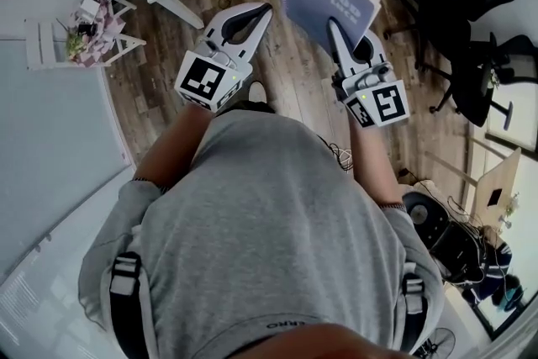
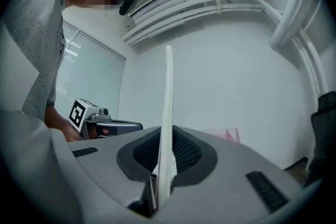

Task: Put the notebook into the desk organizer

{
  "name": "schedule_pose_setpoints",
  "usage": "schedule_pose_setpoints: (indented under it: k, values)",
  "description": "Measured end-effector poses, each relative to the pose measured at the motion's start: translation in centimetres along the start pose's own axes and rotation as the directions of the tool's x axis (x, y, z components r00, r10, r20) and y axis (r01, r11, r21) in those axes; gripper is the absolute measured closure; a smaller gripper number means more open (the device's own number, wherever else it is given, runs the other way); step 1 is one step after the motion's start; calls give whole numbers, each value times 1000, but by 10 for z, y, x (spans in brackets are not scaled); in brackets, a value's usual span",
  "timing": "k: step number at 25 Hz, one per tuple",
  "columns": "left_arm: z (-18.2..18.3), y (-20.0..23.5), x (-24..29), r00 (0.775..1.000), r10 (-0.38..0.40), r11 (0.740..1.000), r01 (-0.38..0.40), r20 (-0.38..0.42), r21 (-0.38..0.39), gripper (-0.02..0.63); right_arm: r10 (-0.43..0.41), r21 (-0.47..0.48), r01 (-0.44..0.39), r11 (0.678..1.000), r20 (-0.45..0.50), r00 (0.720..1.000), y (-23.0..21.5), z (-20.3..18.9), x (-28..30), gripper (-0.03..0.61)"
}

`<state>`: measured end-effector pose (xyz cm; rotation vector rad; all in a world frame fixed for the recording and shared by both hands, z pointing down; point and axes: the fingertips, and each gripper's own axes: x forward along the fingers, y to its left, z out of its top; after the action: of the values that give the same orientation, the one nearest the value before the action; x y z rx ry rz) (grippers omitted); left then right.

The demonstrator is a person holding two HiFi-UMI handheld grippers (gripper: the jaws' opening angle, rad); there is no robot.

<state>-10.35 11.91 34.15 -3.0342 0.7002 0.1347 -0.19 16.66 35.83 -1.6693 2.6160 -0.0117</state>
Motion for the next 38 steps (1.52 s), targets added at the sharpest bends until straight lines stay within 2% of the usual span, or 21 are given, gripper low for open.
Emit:
schedule_pose_setpoints:
  k: [9,16,28,38]
  values:
    - [-17,59,53,999,-19,1000,19,-33,-21,594,-19,16,19,1000,-32,999,-50,-10,54,540]
    - [-25,91,113,999,22,1000,-22,-43,-10,594,22,28,-21,999,-24,999,-114,-12,91,540]
    - [-19,136,226,983,177,984,-176,-45,22,594,198,76,-196,978,-18,980,-228,-2,154,540]
    - [-24,157,273,946,321,946,-318,-50,57,594,360,209,-355,911,14,933,-284,-2,194,540]
